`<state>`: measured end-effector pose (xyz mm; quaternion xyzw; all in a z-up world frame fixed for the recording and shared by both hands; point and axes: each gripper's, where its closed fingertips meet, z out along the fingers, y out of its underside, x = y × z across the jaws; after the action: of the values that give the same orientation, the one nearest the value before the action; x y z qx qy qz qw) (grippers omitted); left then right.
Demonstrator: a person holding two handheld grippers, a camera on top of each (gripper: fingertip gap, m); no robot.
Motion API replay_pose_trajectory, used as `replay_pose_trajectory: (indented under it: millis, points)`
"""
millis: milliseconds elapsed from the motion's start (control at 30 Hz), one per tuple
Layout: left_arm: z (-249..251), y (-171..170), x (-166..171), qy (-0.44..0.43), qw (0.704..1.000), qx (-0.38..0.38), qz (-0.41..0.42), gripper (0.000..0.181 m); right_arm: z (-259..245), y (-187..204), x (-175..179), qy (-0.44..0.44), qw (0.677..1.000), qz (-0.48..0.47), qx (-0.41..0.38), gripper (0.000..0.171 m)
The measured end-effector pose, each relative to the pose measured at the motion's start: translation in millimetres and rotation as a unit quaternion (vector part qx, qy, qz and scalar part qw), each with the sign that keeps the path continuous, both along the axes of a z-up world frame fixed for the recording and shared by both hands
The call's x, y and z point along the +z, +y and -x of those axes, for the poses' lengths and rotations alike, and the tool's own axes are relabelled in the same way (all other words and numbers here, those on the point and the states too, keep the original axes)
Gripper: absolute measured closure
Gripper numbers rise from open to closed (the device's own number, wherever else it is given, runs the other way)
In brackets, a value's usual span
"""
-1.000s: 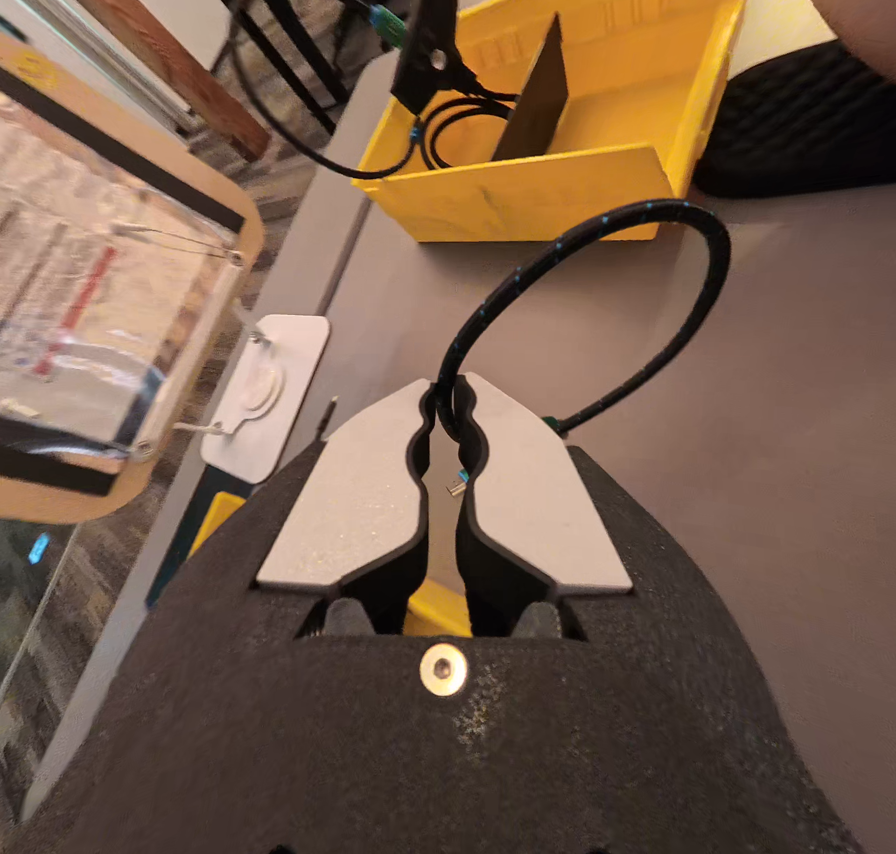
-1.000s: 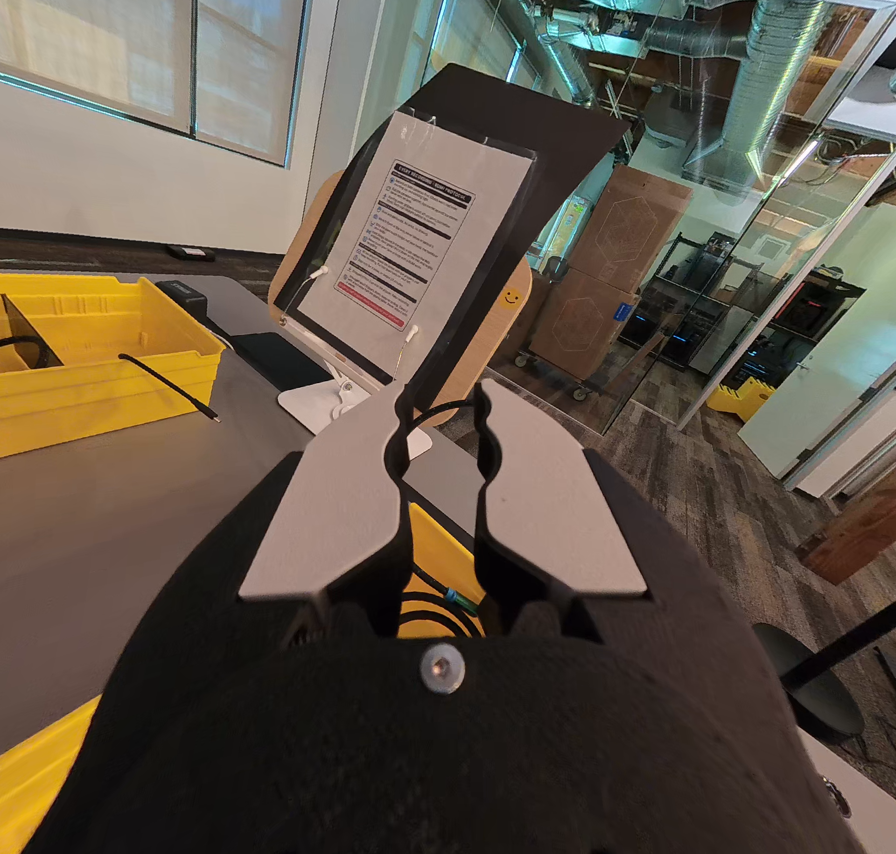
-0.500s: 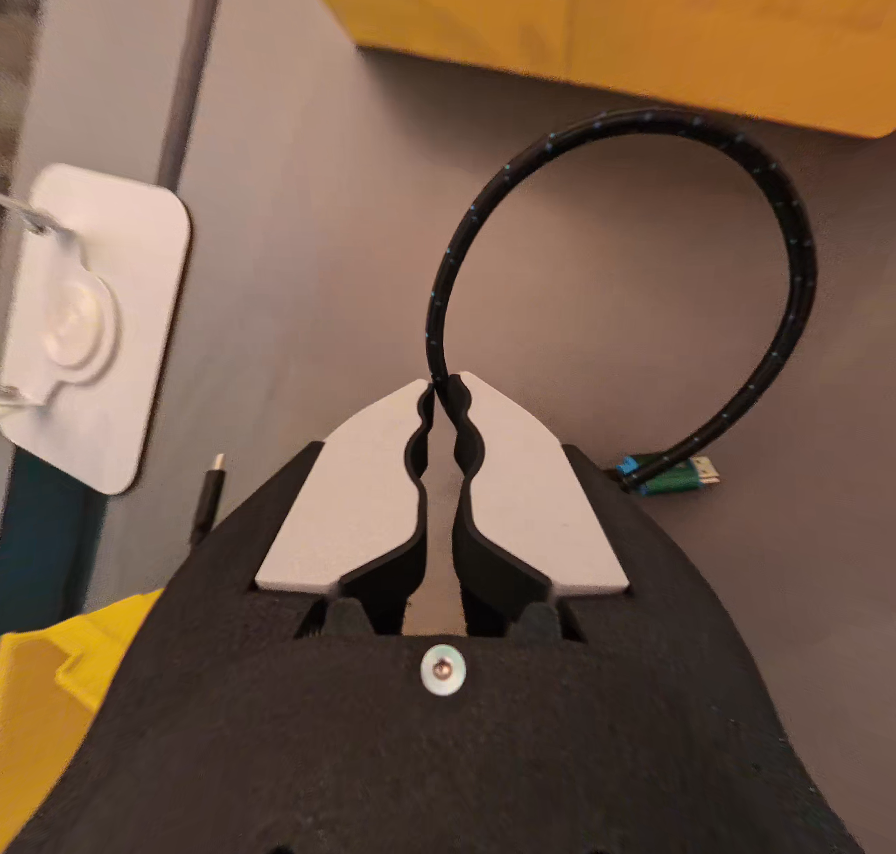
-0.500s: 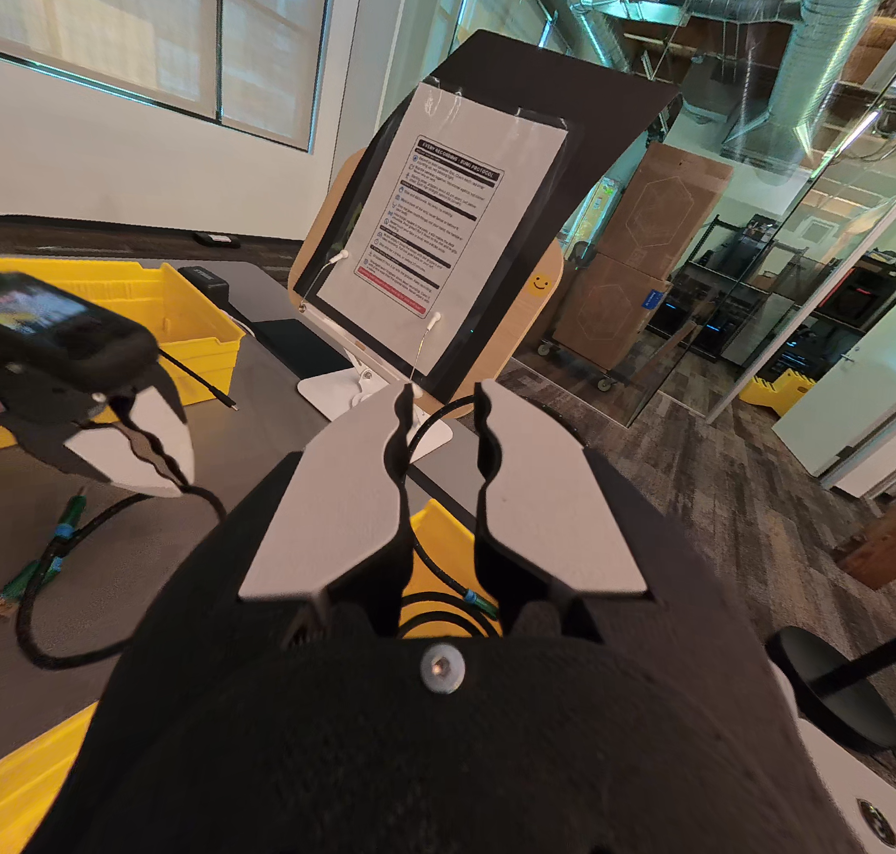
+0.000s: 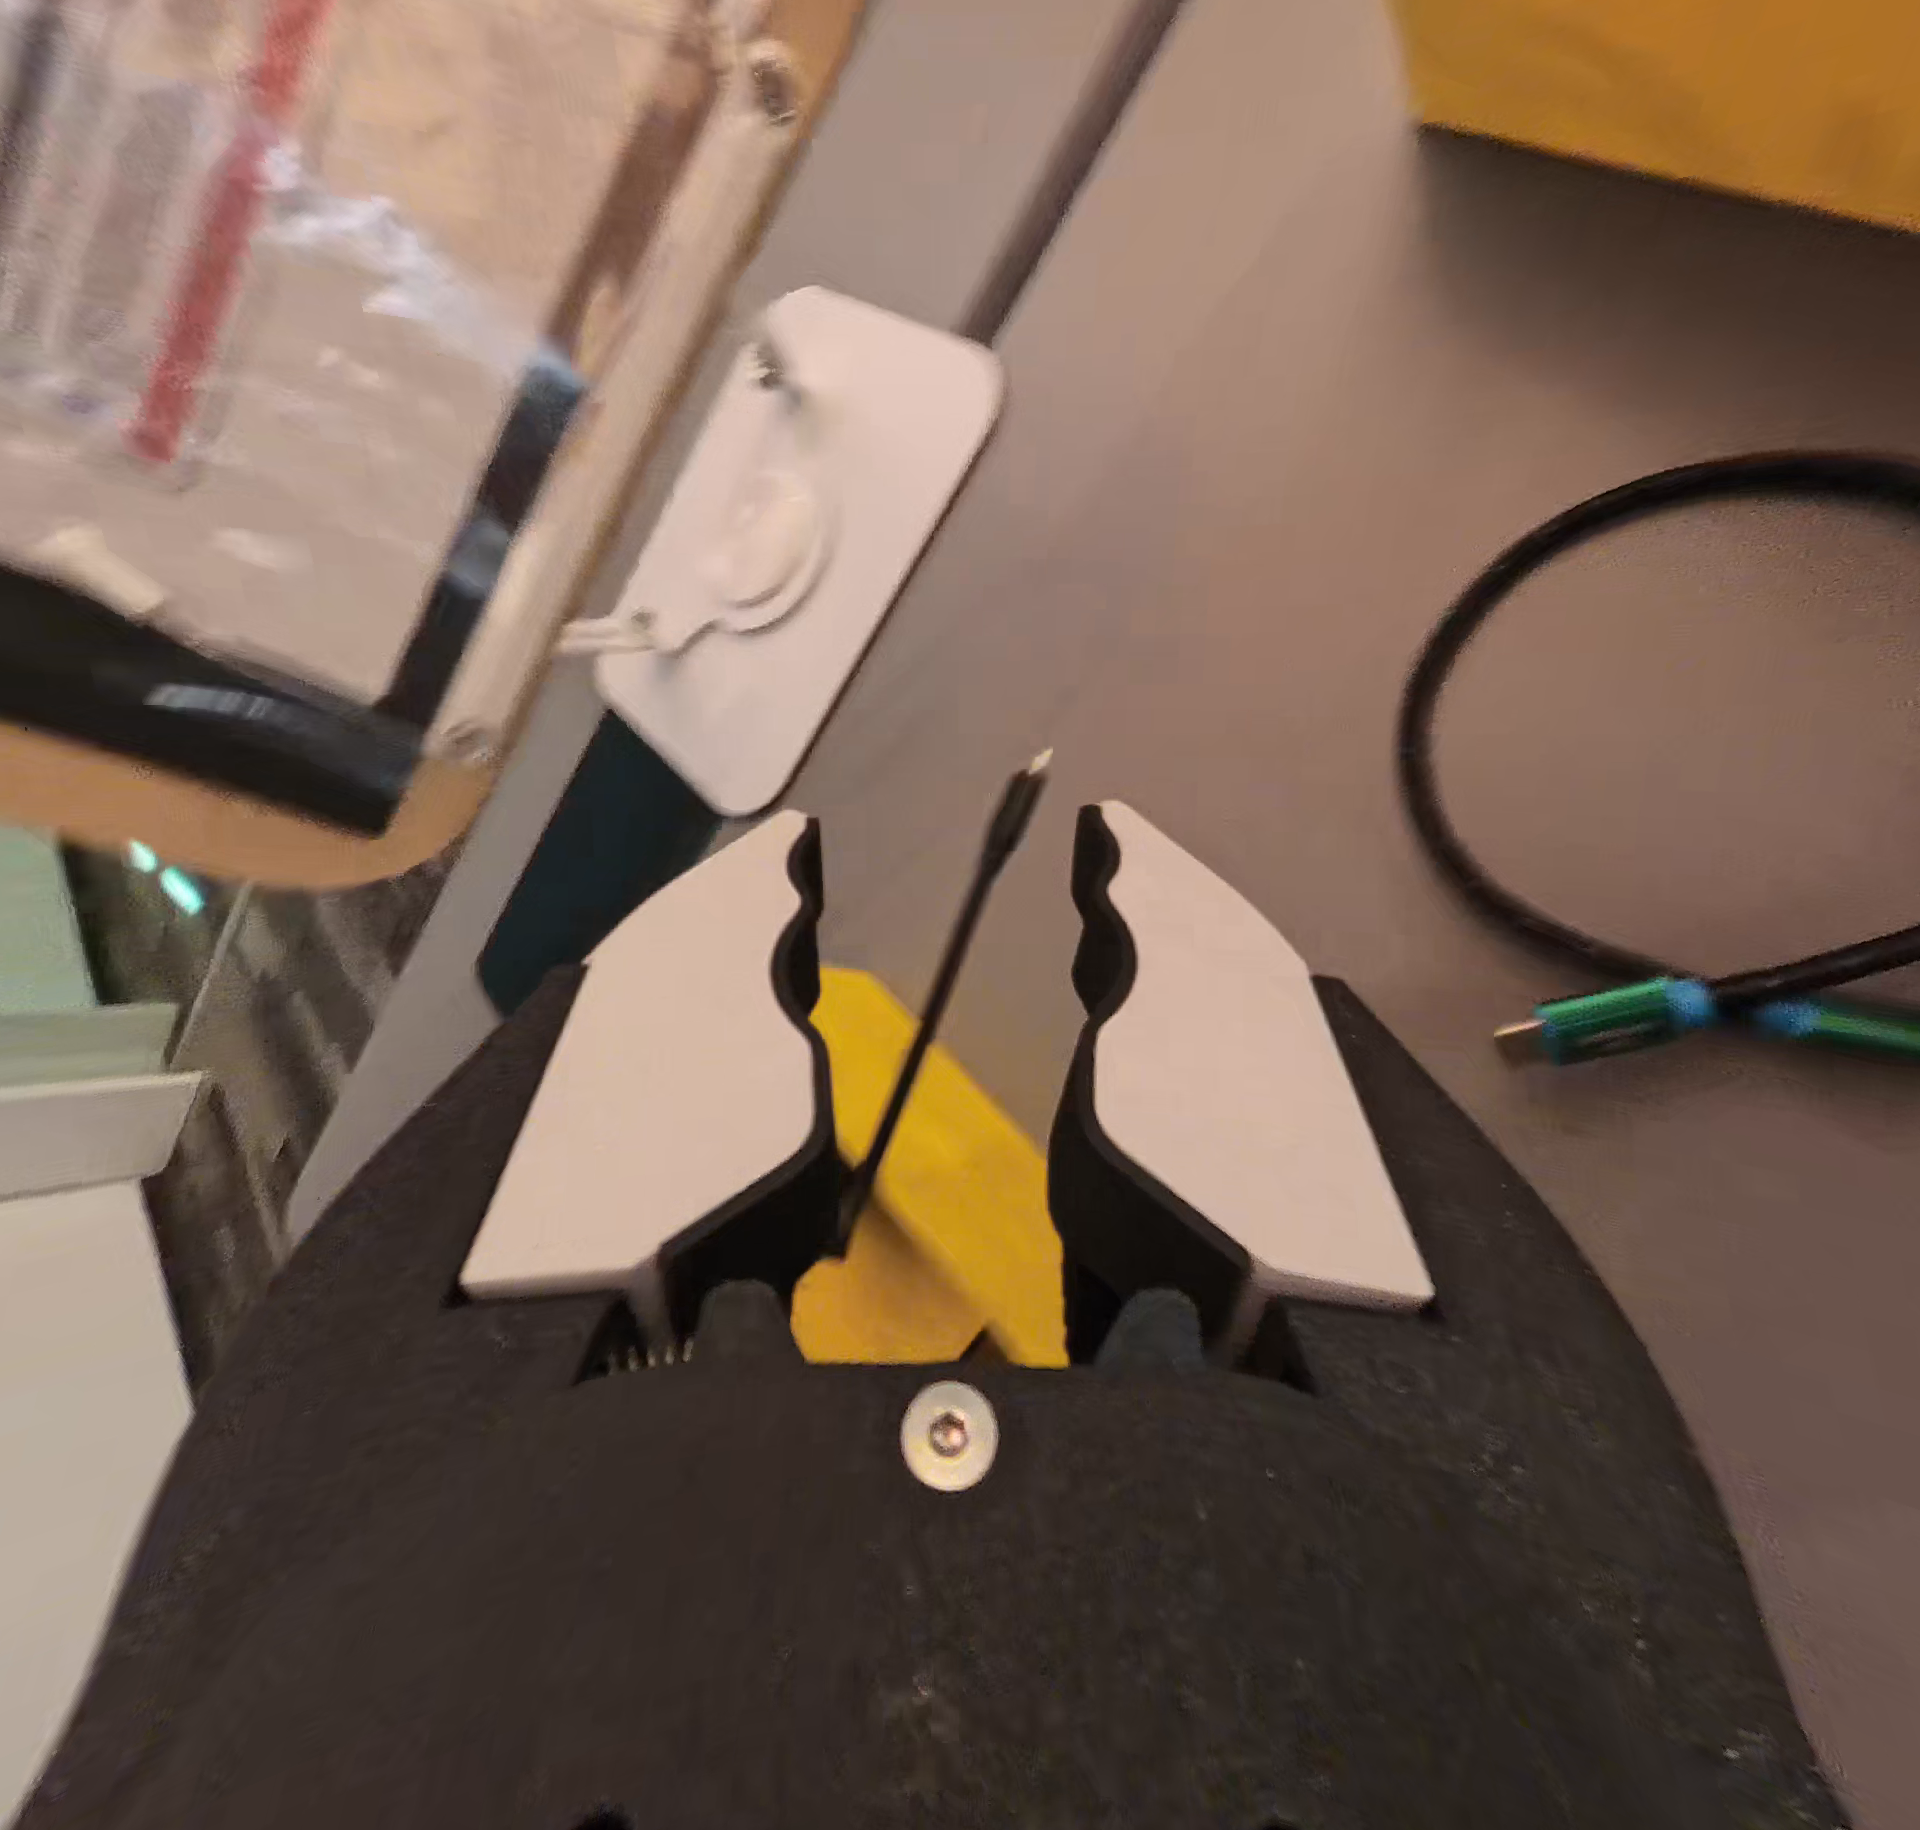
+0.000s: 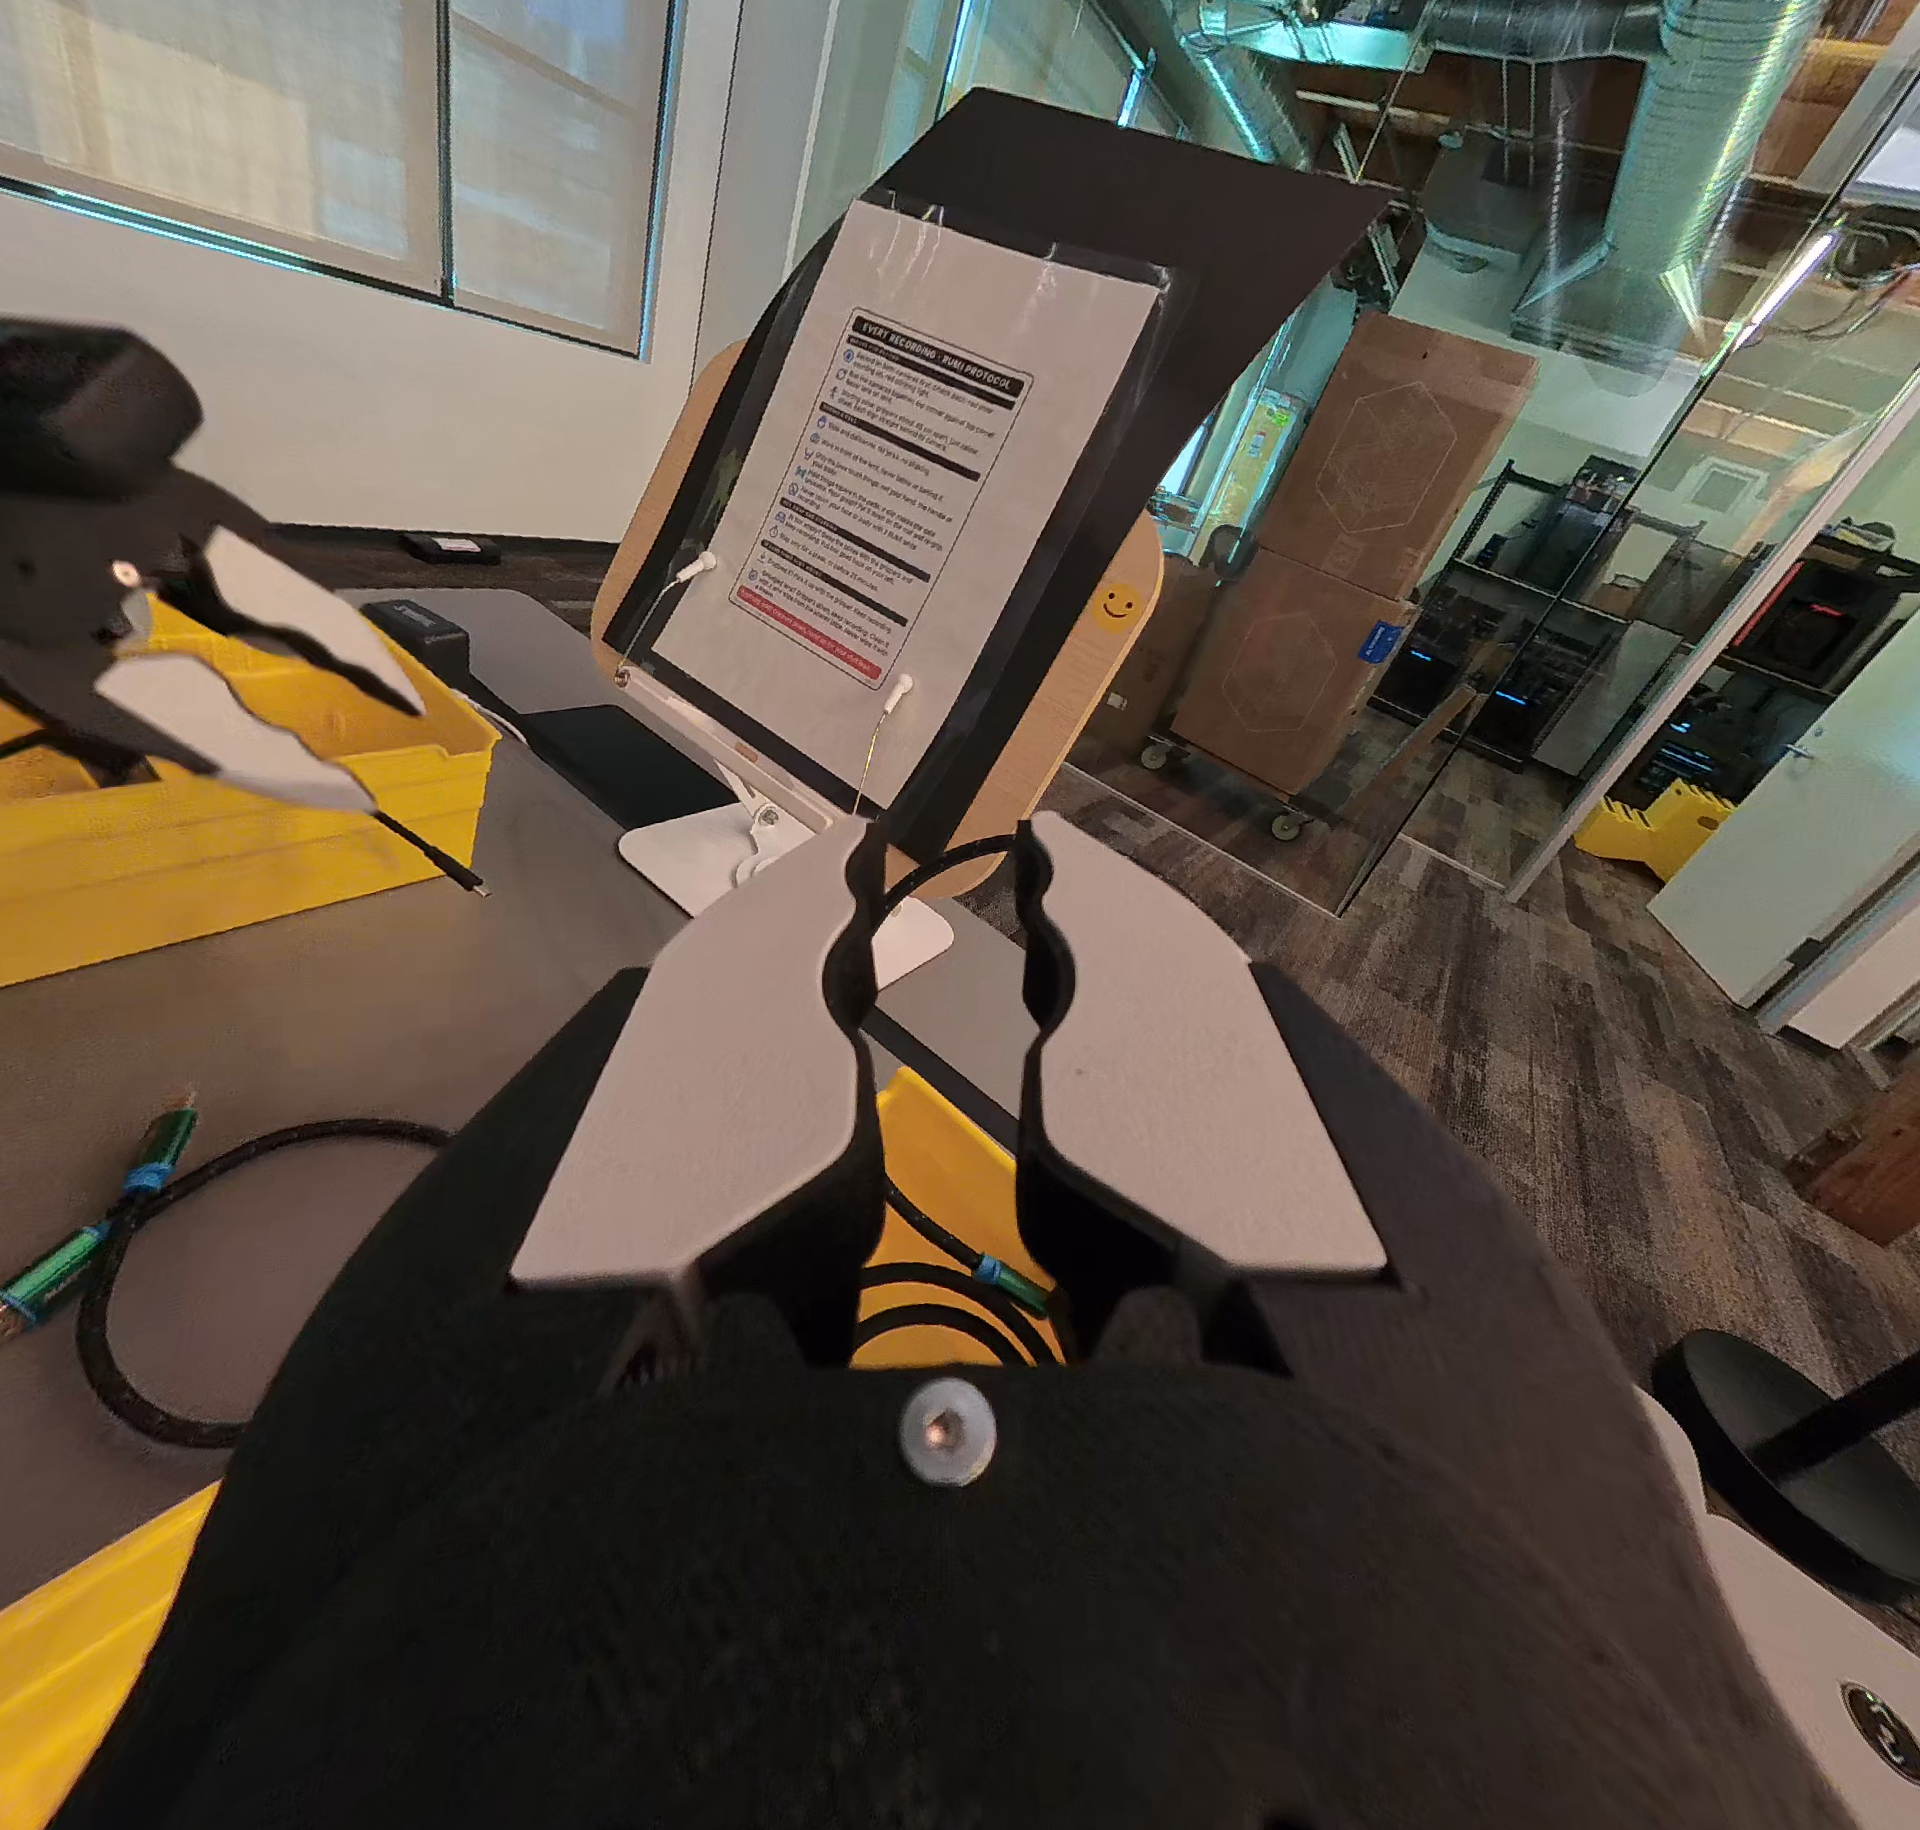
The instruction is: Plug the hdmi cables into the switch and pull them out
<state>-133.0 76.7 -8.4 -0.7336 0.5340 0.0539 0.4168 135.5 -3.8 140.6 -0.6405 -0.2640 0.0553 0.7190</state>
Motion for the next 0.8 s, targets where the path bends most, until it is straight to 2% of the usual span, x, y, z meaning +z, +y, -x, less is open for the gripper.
replay_pose_trajectory:
  millis: [33, 167, 300, 400, 567, 700, 767, 800]
  points:
    - [16, 5, 5, -0.001, 1.0, 0.02, 0.002, 0.137, -1, 0, 0, 0.002, 1.0, 0.0, 0.0, 0.146]
    - [83, 22, 10, 0.031, 0.998, 0.051, 0.001, 0.145, -4, 2, -3, 0.001, 1.0, 0.008, -0.003, 0.146]
    - [119, 18, -21, 0.072, 0.996, -0.011, 0.052, 0.14, -4, 3, -5, -0.003, 1.0, 0.011, -0.005, 0.146]
    - [121, 15, -45, 0.092, 0.992, -0.037, 0.073, 0.139, -2, 4, -7, -0.005, 1.0, 0.013, -0.004, 0.146]
    - [109, 22, -67, 0.115, 0.99, -0.051, 0.067, 0.142, -2, 8, -13, -0.018, 0.999, 0.024, -0.012, 0.146]
    - [108, 32, -76, 0.124, 0.99, -0.041, 0.054, 0.165, -1, 10, -19, -0.025, 0.999, 0.035, -0.012, 0.146]
    - [112, 38, -69, 0.114, 0.992, -0.023, 0.044, 0.176, 1, 13, -22, -0.025, 0.999, 0.042, -0.009, 0.146]
    - [116, 41, -63, 0.103, 0.994, -0.012, 0.042, 0.177, 2, 14, -24, -0.027, 0.999, 0.044, -0.007, 0.146]
